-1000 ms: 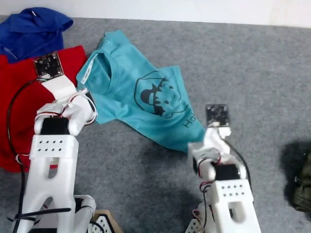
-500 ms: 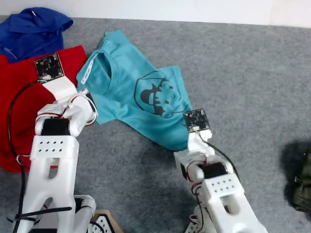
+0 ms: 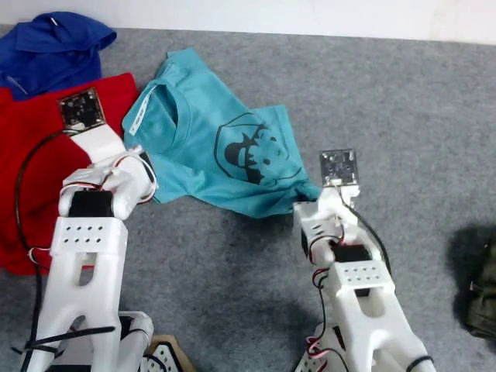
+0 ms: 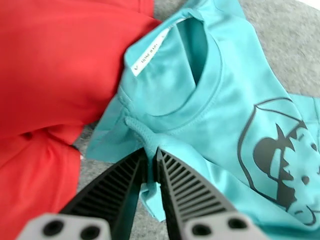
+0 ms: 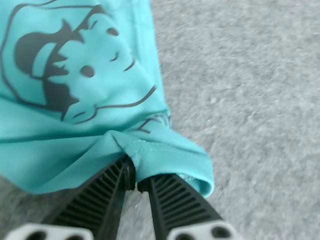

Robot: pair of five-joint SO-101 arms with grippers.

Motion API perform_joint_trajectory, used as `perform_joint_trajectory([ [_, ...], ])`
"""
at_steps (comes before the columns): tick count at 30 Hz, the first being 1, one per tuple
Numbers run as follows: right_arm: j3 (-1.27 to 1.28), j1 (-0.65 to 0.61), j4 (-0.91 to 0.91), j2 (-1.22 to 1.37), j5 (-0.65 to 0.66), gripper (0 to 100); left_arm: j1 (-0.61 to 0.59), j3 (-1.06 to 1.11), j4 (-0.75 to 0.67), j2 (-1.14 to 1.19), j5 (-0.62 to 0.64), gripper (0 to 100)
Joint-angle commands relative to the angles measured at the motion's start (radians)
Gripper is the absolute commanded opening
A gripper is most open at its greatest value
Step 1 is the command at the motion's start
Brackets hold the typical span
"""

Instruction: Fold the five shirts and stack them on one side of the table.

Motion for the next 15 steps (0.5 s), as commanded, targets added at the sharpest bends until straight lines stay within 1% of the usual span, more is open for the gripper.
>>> perform_joint_trajectory([
  [1,-0.119,0.031,-0.061,0.105,0.006,2.3,0.042,-0.004,-0.021,-0.028,0.008,1],
  [5,-0.3,0.09,-0.058,0.332,-0.055,2.3,0.048,-0.002,-0.021,-0.028,0.008,1],
  [9,-0.438,0.104,-0.056,0.487,-0.06,2.9,0.048,-0.001,-0.021,-0.028,0.008,1],
  [10,-0.456,0.102,-0.056,0.495,-0.06,5.0,0.048,-0.001,-0.021,-0.028,0.008,1],
  [14,-0.443,0.09,-0.038,0.469,-0.058,23.0,0.048,-0.001,-0.021,-0.028,0.006,1],
  [15,-0.437,0.085,-0.035,0.461,-0.057,25.2,0.048,-0.001,-0.021,-0.028,0.006,1],
])
